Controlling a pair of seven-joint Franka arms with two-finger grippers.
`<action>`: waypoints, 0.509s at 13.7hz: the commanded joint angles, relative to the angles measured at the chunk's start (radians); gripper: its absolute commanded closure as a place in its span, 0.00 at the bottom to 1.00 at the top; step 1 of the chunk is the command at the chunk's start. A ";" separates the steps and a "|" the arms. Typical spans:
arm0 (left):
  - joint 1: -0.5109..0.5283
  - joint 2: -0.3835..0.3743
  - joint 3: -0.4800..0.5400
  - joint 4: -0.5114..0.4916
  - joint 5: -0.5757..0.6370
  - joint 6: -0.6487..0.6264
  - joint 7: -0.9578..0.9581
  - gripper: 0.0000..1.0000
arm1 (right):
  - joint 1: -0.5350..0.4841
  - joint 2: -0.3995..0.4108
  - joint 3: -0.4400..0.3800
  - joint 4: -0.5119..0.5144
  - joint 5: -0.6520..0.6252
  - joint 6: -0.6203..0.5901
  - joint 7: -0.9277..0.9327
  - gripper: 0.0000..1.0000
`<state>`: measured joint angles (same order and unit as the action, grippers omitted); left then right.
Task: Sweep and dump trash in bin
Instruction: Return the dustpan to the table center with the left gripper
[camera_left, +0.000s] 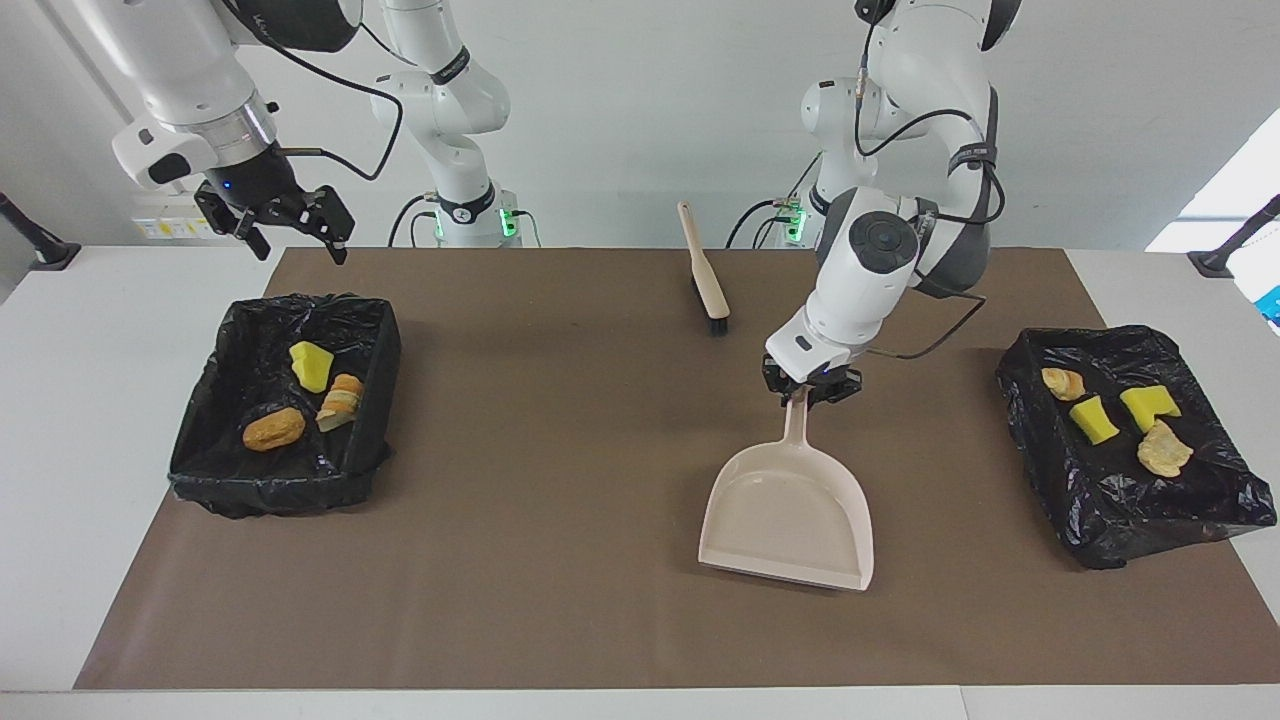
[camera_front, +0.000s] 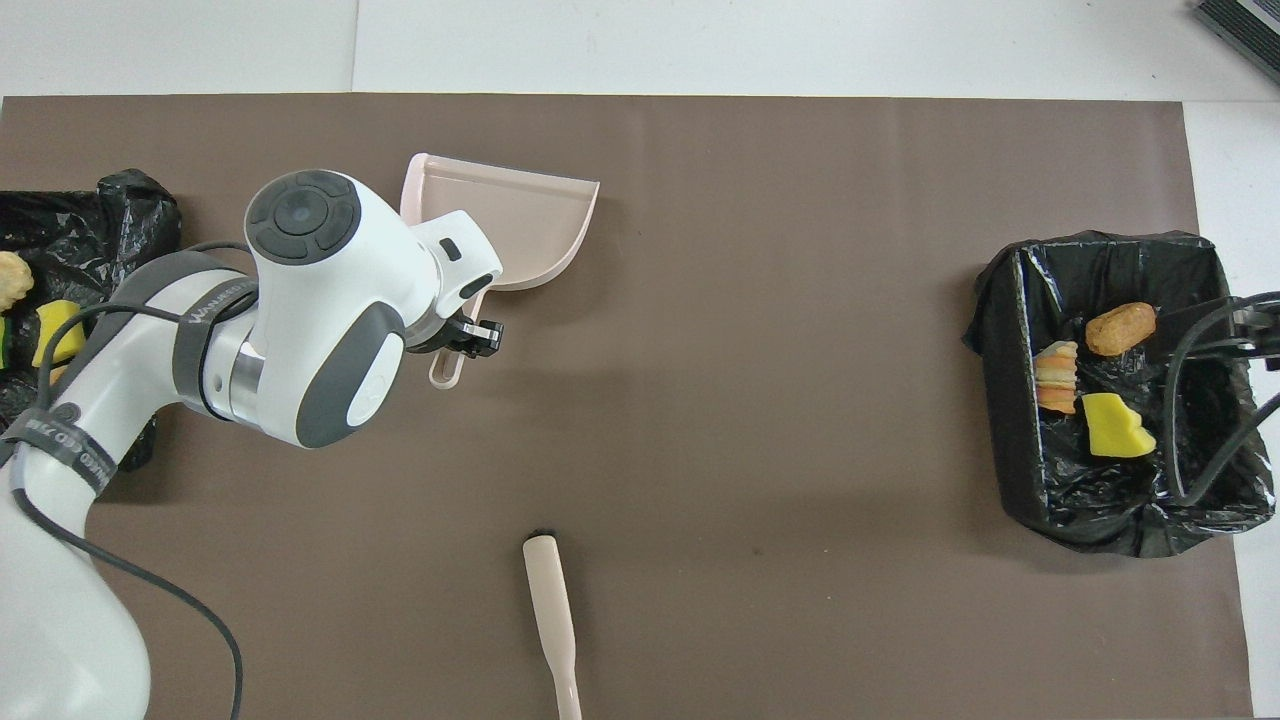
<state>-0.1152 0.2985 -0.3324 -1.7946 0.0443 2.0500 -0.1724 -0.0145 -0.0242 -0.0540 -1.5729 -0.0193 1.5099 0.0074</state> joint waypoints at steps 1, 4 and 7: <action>-0.049 -0.022 0.018 -0.071 -0.020 0.061 0.005 1.00 | -0.002 -0.007 0.003 -0.012 -0.004 0.006 0.019 0.00; -0.084 -0.010 0.018 -0.078 -0.044 0.107 -0.131 1.00 | -0.002 -0.007 0.003 -0.012 -0.002 0.006 0.019 0.00; -0.098 -0.001 0.018 -0.083 -0.047 0.130 -0.156 1.00 | -0.002 -0.007 0.003 -0.012 -0.004 0.007 0.019 0.00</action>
<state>-0.1961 0.3054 -0.3322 -1.8566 0.0149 2.1483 -0.3075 -0.0145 -0.0242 -0.0540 -1.5729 -0.0193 1.5099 0.0074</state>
